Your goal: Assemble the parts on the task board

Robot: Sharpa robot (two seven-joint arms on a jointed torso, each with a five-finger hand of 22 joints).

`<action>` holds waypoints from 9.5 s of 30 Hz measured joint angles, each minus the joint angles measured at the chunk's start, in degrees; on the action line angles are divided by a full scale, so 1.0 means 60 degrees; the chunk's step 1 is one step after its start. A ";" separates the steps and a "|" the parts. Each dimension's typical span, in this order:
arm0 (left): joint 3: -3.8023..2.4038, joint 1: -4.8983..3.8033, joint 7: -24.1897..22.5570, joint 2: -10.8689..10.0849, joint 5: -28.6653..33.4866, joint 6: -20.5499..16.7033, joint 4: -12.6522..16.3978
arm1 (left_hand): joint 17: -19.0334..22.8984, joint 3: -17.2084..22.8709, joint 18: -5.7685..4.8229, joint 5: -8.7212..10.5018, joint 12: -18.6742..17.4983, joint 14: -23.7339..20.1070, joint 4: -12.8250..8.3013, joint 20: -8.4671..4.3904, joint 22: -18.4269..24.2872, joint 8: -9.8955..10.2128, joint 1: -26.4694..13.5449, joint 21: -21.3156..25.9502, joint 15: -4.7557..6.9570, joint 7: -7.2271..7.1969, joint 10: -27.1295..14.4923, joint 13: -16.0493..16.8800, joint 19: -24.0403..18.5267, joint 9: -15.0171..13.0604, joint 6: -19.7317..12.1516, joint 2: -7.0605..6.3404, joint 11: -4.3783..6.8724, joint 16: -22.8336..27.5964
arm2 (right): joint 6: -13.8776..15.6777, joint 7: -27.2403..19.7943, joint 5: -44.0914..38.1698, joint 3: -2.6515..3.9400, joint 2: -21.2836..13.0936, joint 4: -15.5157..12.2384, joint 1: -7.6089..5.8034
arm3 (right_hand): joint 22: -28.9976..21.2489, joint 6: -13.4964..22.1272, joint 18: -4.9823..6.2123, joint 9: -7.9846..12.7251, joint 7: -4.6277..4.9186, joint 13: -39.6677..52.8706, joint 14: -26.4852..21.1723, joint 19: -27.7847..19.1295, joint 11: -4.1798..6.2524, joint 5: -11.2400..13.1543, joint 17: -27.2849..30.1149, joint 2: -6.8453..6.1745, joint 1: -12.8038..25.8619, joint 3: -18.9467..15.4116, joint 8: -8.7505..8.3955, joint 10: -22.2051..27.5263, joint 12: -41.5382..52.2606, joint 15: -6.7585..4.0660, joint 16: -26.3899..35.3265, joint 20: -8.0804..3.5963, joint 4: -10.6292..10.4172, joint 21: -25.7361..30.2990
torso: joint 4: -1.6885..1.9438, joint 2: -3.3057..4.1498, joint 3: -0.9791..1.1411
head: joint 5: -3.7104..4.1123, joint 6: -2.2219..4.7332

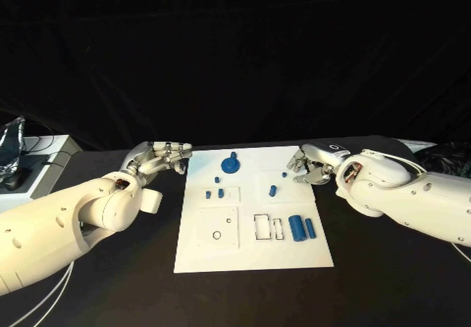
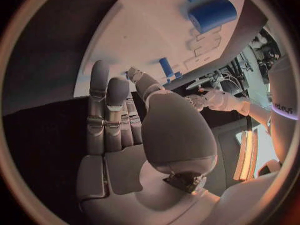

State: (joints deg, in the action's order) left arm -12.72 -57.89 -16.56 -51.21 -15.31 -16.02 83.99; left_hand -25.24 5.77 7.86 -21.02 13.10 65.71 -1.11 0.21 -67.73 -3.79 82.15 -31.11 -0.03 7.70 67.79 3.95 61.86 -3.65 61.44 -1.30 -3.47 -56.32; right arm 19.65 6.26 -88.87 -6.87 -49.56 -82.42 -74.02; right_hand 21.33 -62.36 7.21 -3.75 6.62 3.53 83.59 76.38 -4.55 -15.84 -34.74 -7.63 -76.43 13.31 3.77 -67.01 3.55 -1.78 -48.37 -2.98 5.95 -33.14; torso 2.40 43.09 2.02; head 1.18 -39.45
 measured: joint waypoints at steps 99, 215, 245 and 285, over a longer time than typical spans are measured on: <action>-0.0004 0.0087 -0.0194 -0.0156 0.0941 0.0498 0.0201 | -0.0477 -0.0222 0.0002 0.0000 -0.0002 -0.0001 0.0040 0.0034 -0.0154 0.0001 0.0140 0.0155 0.0002 -0.0001 -0.0035 -0.0002 0.0033 0.0001 -0.0002 0.0138 -0.0036 0.0272 | 0.0722 0.0981 -0.1101 0.0058 0.0444 -0.0363 0.0009 | 0.5181 -0.1207 0.0123 -0.0062 0.0023 -0.0046 -0.0417 -0.0205 -0.0003 0.2222 -0.1350 0.0711 -0.0859 0.2344 -0.0003 -0.0600 -0.0090 -0.0133 -0.1830 -0.0101 0.0491 0.0576 | 0.0008 -0.0015 -0.0037 | 0.0032 -0.0167; -0.0003 0.0088 -0.0041 0.0036 0.0948 0.0568 0.0138 | -0.0572 -0.0249 0.0003 0.0000 -0.0002 -0.0001 0.0013 0.0034 -0.0237 0.0001 0.0139 0.0266 0.0002 -0.0001 -0.0068 -0.0002 0.0101 0.0001 -0.0002 0.0138 -0.0070 0.0348 | -0.0684 0.0926 -0.0969 -0.0178 0.2542 -0.1403 0.1036 | 0.7840 -0.1205 0.0120 -0.0054 0.0023 -0.0046 -0.0356 0.0784 -0.0003 0.2195 -0.1212 0.0829 -0.0724 0.2301 -0.0003 -0.0600 -0.0090 -0.0155 -0.1646 -0.0135 0.0828 0.3335 | 0.0014 -0.0015 -0.0054 | -0.1434 -0.1085; -0.0003 0.0087 0.0060 -0.0012 0.0948 0.0608 0.0151 | -0.0601 -0.0249 0.0003 0.0000 -0.0002 -0.0001 0.0013 0.0068 -0.0281 0.0001 0.0140 0.0334 0.0002 0.0051 -0.0068 -0.0002 0.0136 0.0001 -0.0056 0.0138 -0.0070 0.0348 | 0.0229 0.0567 -0.0650 -0.0152 0.1661 -0.1928 0.1086 | 0.6460 0.0501 0.0509 -0.0032 -0.0215 -0.0021 -0.0458 0.1225 -0.0567 0.0679 -0.0544 -0.0357 -0.1354 -0.0882 -0.0003 0.2219 0.0013 0.0451 -0.1313 0.0616 -0.1153 0.4710 | 0.0003 -0.0026 -0.0042 | -0.1413 -0.1062; -0.0002 0.0088 0.0067 0.0035 0.0948 0.0693 0.0074 | -0.0597 -0.0249 0.0003 0.0000 -0.0002 -0.0001 0.0013 0.0067 -0.0298 0.0001 0.0140 0.0376 0.0002 0.0050 -0.0069 -0.0002 0.0135 0.0001 -0.0055 0.0138 -0.0070 0.0385 | -0.1175 0.0598 -0.0084 -0.0029 0.0162 -0.1203 -0.0021 | 0.6782 0.0693 0.0490 -0.0018 -0.0184 -0.0021 -0.0509 0.1291 -0.0195 0.0200 -0.0845 -0.0251 -0.0923 -0.1656 -0.0003 0.0709 -0.0003 0.0375 -0.1979 0.0482 -0.1198 0.4560 | -0.0039 -0.0029 -0.0052 | -0.0927 -0.0556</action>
State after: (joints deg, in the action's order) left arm -12.73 -57.36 -16.15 -51.00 -9.62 -11.86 84.44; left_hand -28.82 4.28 7.88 -21.02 13.09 65.71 -1.03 0.61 -69.52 -3.78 82.98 -28.86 -0.02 7.99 67.37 3.94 62.67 -3.64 61.11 -0.47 -3.89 -54.01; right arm 12.60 9.85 -89.37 -7.04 -48.58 -89.64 -74.15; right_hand 62.03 -58.20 10.15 -3.86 5.51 3.40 80.54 84.13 -5.72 -14.64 -39.81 -9.13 -81.97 3.38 3.75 -62.75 3.52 0.46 -60.25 -0.09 -1.24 -5.78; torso 2.16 42.92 1.71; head -4.38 -42.78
